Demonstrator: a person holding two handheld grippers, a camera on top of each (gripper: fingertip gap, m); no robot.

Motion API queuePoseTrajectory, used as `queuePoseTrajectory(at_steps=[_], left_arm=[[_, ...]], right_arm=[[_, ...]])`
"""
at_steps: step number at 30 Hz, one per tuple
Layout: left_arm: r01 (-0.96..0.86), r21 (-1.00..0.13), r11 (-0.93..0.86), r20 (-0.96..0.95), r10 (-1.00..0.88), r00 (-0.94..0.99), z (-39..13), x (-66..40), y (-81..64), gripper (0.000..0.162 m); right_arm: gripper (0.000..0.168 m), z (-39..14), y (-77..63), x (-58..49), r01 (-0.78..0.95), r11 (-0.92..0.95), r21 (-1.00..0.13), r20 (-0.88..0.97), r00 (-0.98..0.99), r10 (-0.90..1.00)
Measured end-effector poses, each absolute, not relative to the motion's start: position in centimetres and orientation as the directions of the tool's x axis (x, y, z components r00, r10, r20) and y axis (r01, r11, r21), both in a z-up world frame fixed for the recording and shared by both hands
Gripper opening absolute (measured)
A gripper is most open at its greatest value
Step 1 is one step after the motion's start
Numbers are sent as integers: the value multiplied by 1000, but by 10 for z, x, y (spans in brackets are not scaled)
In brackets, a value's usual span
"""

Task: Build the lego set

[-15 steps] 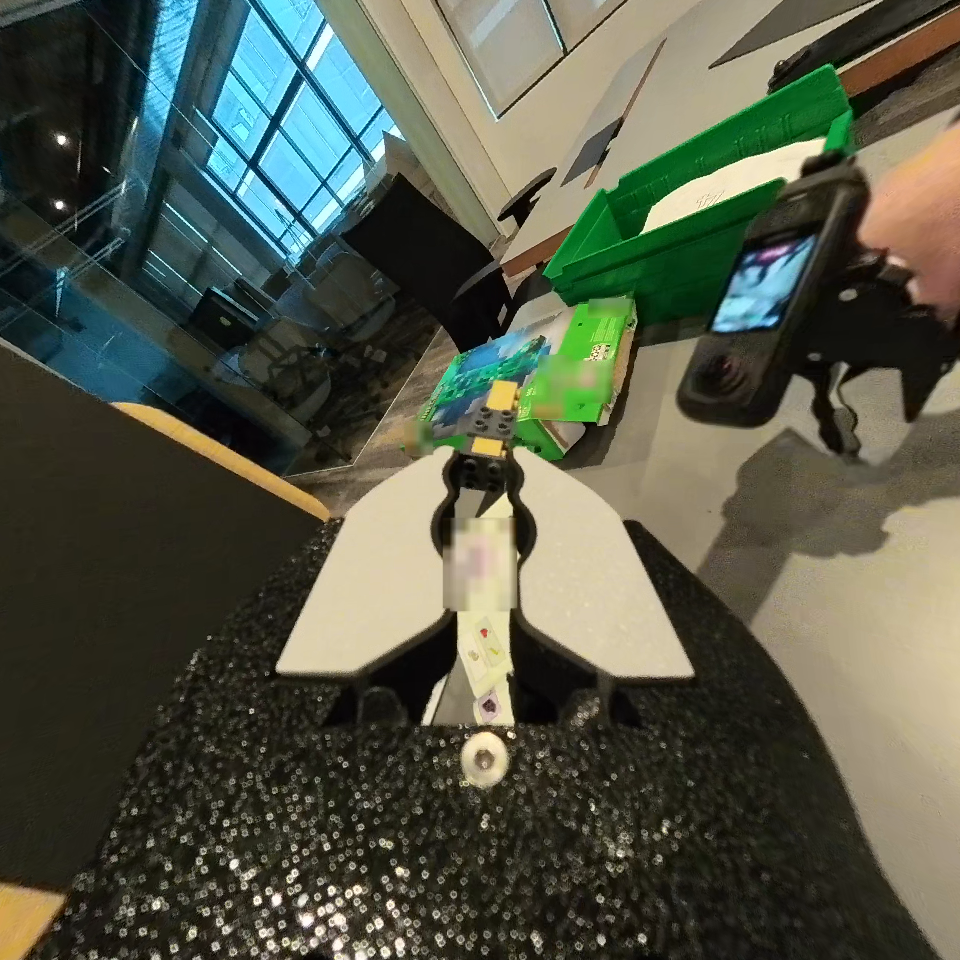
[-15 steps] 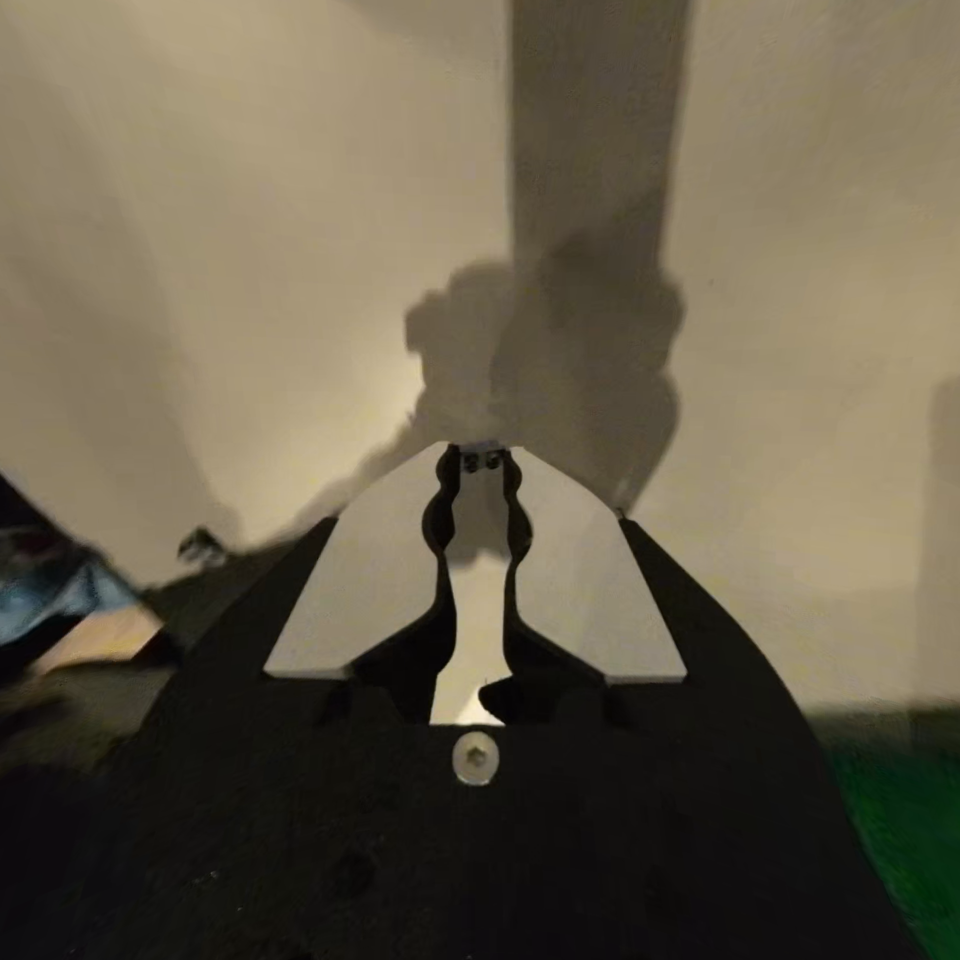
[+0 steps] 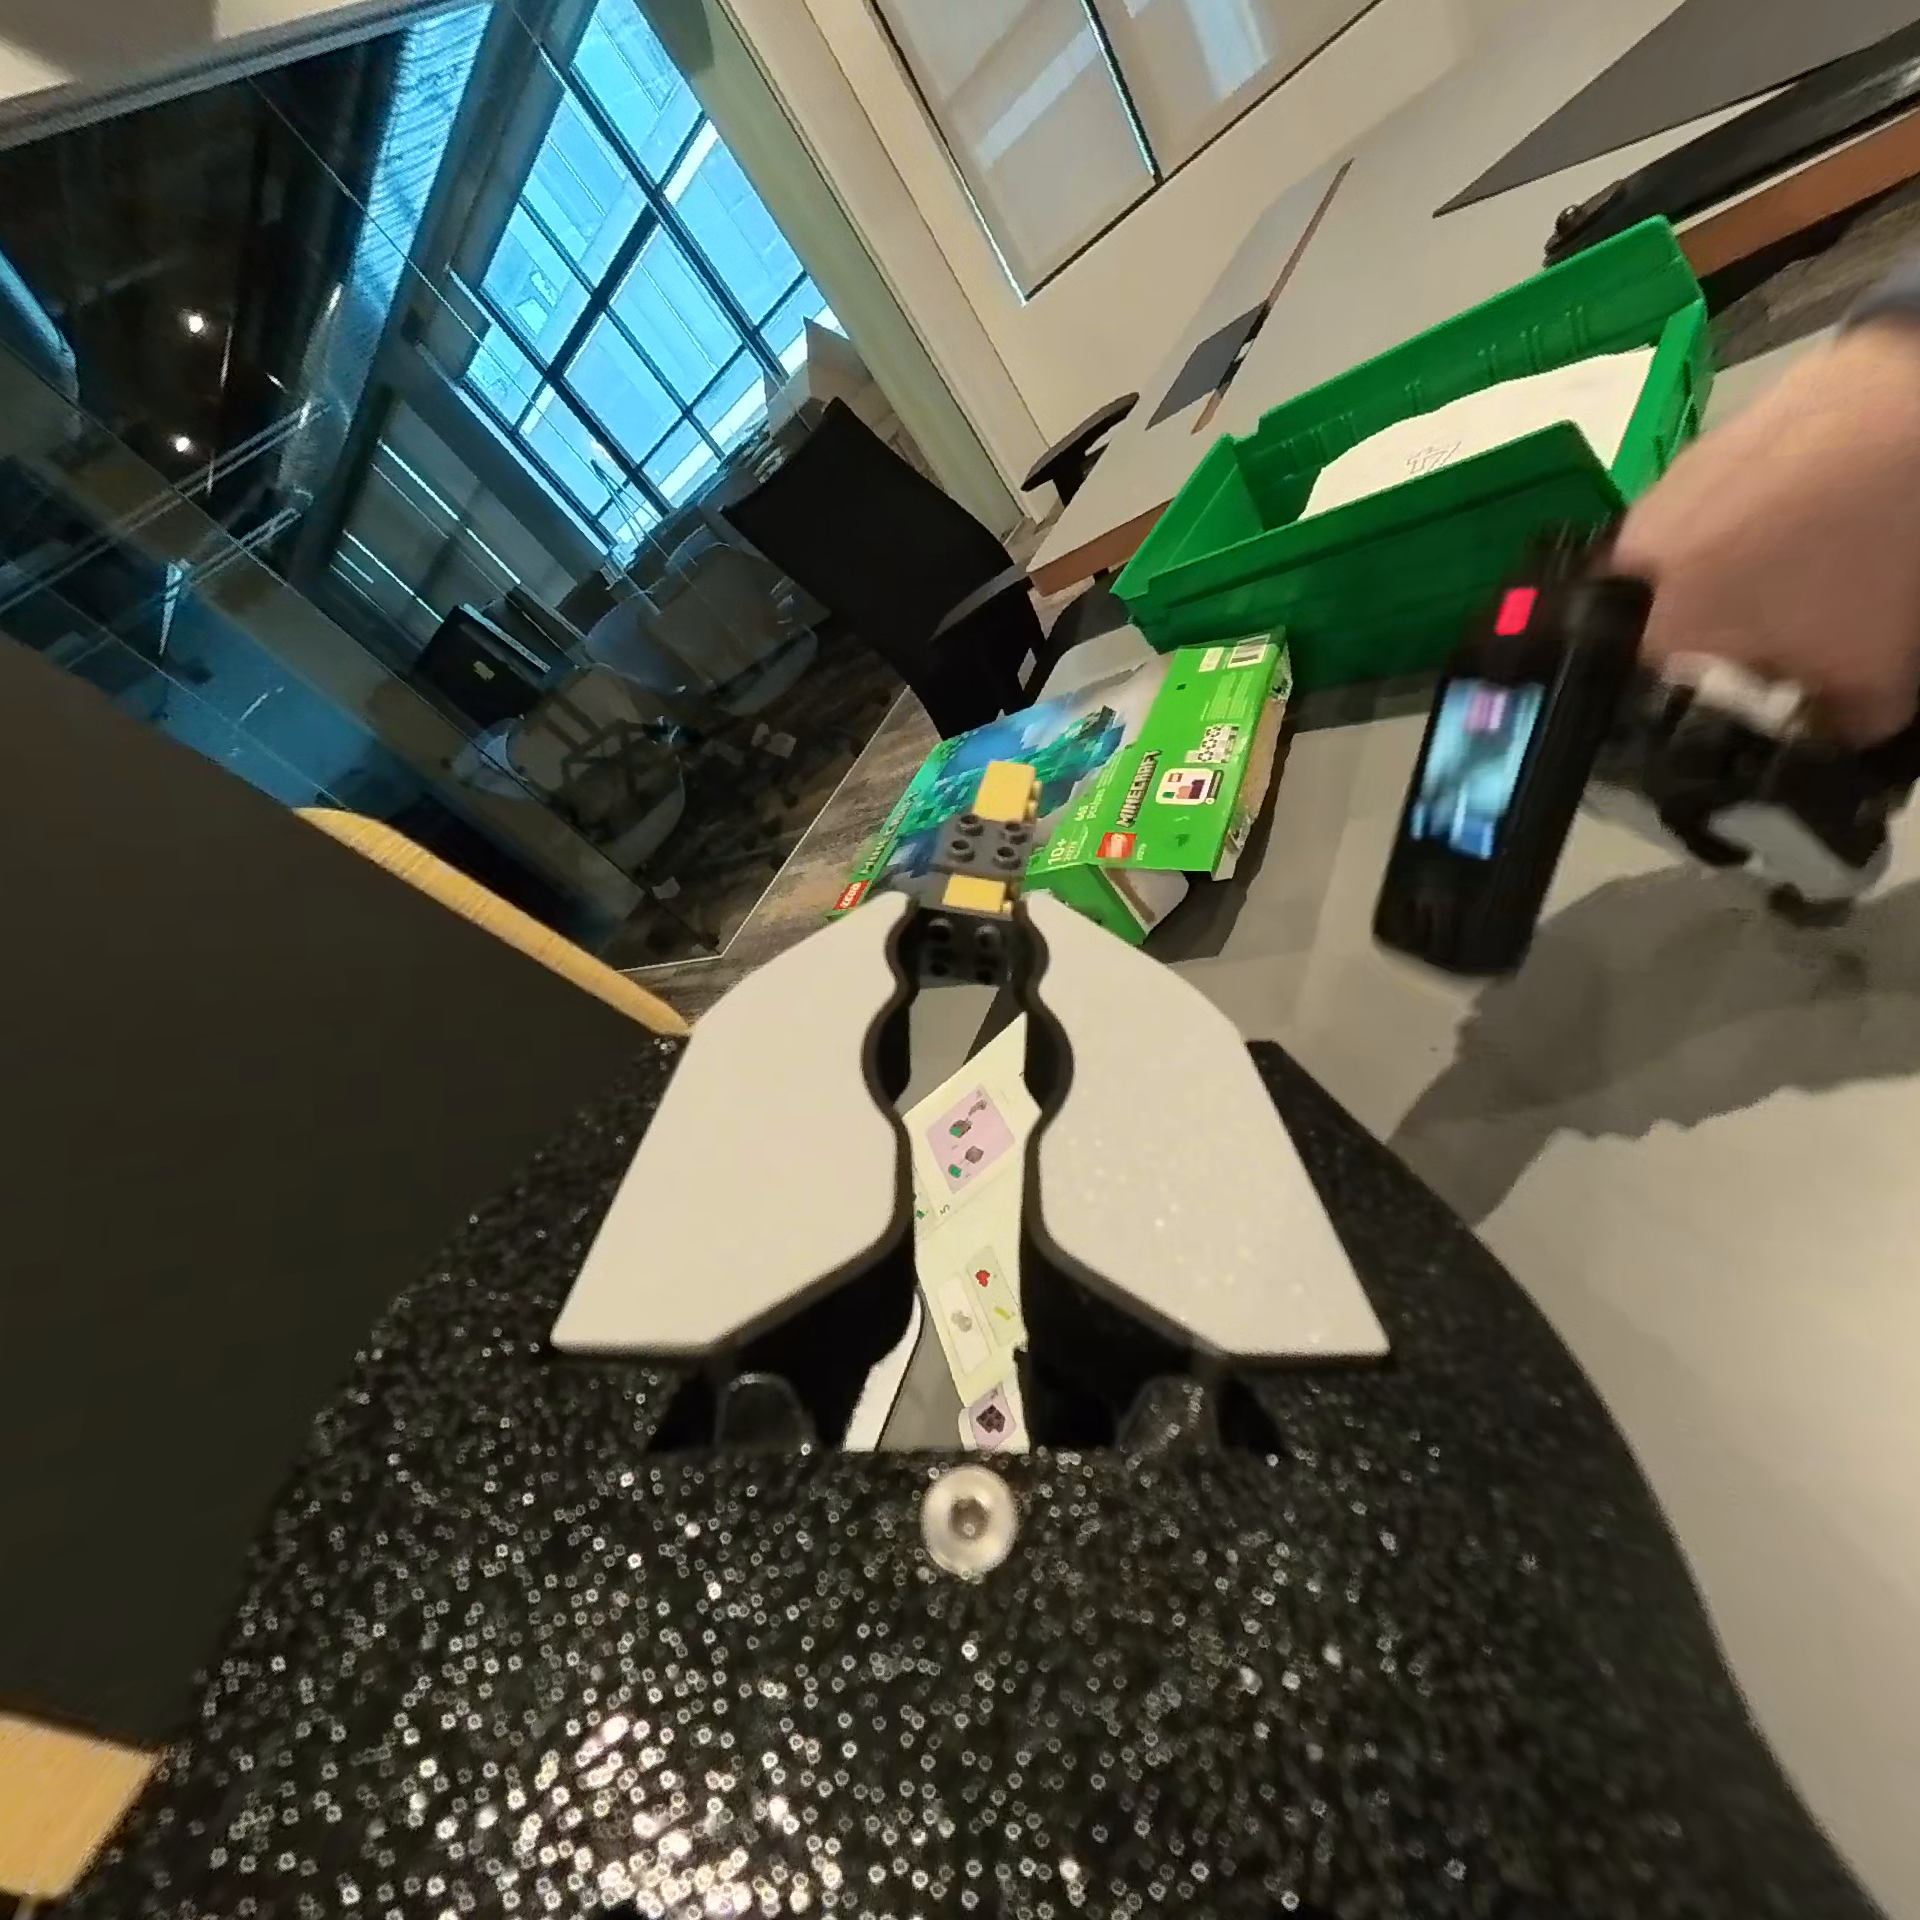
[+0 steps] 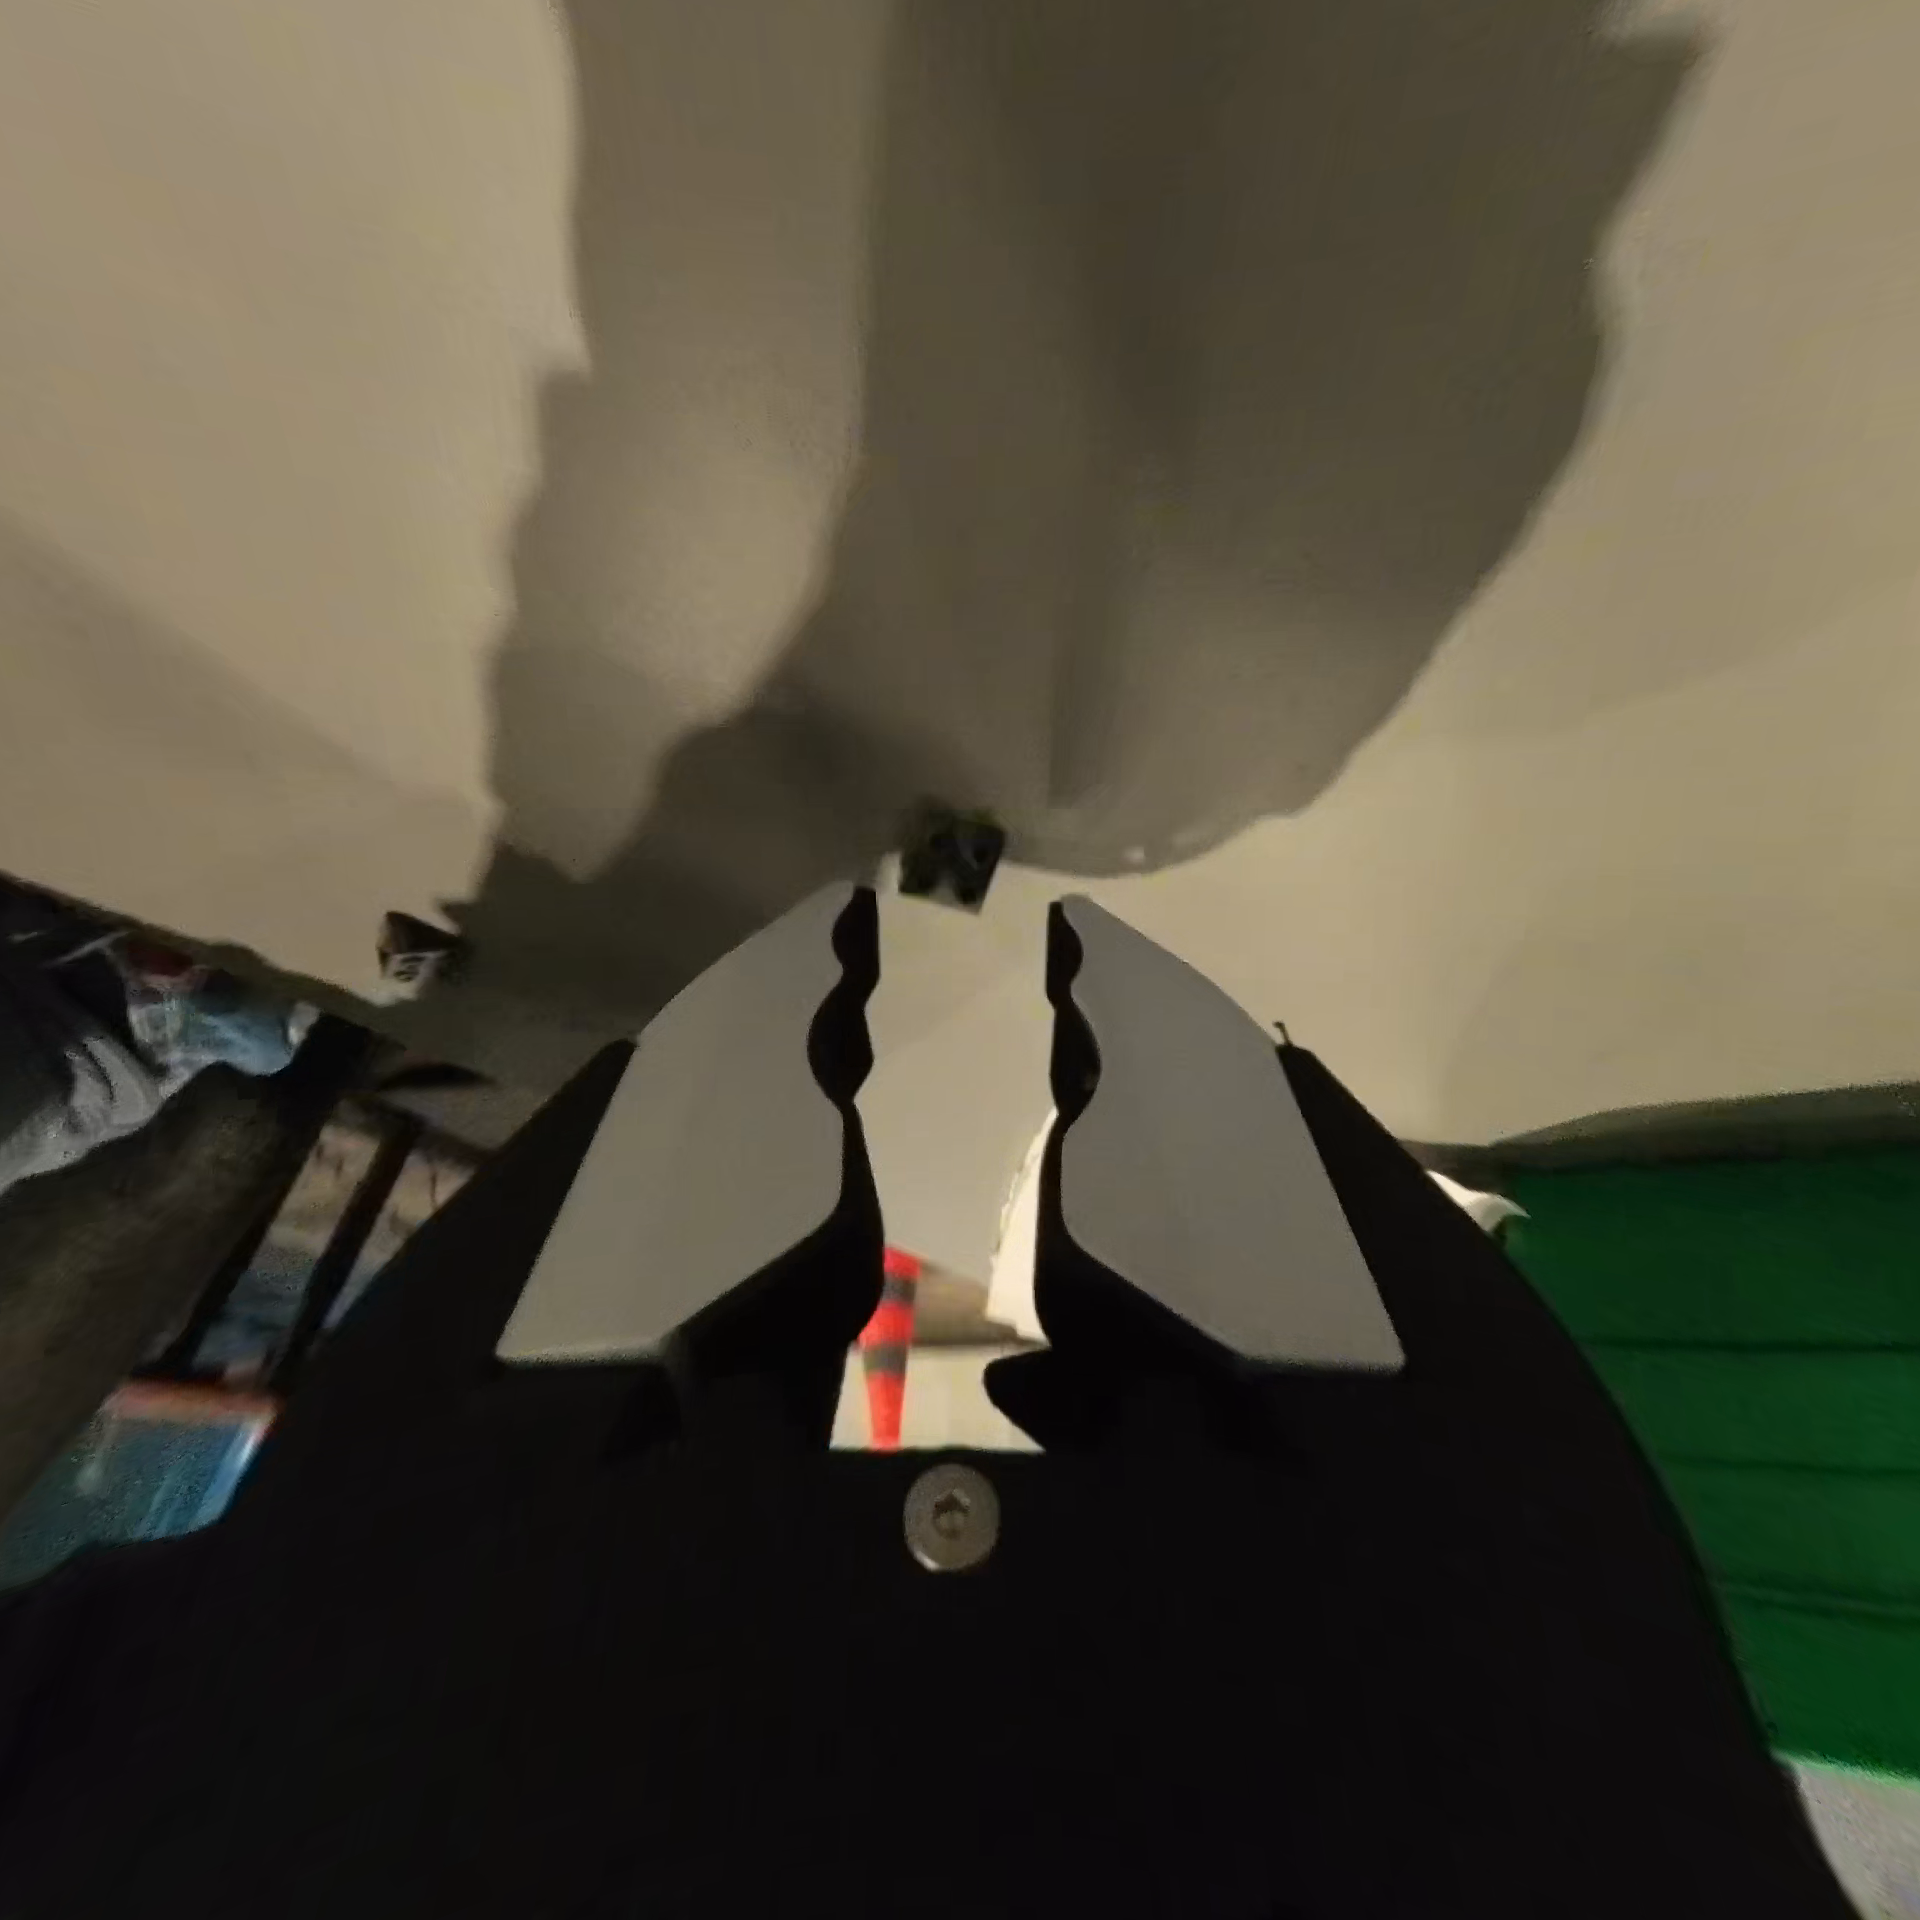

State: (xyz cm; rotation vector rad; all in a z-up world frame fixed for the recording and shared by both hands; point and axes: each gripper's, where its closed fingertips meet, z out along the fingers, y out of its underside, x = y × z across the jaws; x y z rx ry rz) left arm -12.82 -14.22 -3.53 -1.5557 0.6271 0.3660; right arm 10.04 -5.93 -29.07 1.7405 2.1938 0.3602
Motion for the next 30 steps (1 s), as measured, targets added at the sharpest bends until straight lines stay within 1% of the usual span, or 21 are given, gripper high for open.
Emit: queuePoseTrajectory(at_steps=[2, 5, 8, 11, 16, 20, 22, 24, 27, 30], left_arm=[[-594, -805, 9, -586, -176, 791, -37, -126, -140, 16], [-605, -795, 37, -598, -216, 772, -40, -116, -135, 16], [-673, -729, 124, -678, -263, 686, -46, -97, -130, 16], [-743, -641, 191, -764, -252, 594, -48, -80, -128, 16], [-748, -583, 316, -812, -261, 522, -46, -53, -131, 16], [-739, -535, 409, -845, -267, 464, -44, -39, -142, 16], [-723, -535, 438, -845, -281, 455, -43, -34, -146, 16], [-716, -545, 436, -838, -297, 458, -44, -34, -146, 16], [-735, -547, 400, -836, -299, 460, -48, -38, -141, 16], [-756, -545, 362, -836, -299, 460, -52, -43, -137, 16]], right_arm=[[31, -279, -57, 100, 946, 222, 236, -78, -209, 975], [27, -270, -49, 98, 961, 273, -44, -10, -273, 962], [23, -270, -58, 100, 901, 334, -279, 48, -334, 941], [21, -270, -70, 101, 808, 390, -441, 128, -374, 919], [21, -270, -83, 101, 715, 402, -571, 180, -369, 912], [22, -267, -87, 98, 659, 435, -614, 224, -383, 896], [23, -263, -87, 95, 623, 453, -637, 254, -385, 887], [14, -258, -82, 91, 595, 447, -668, 280, -355, 892], [16, -255, -76, 92, 587, 431, -685, 274, -339, 900], [17, -270, -68, 100, 659, 395, -640, 232, -324, 917]])
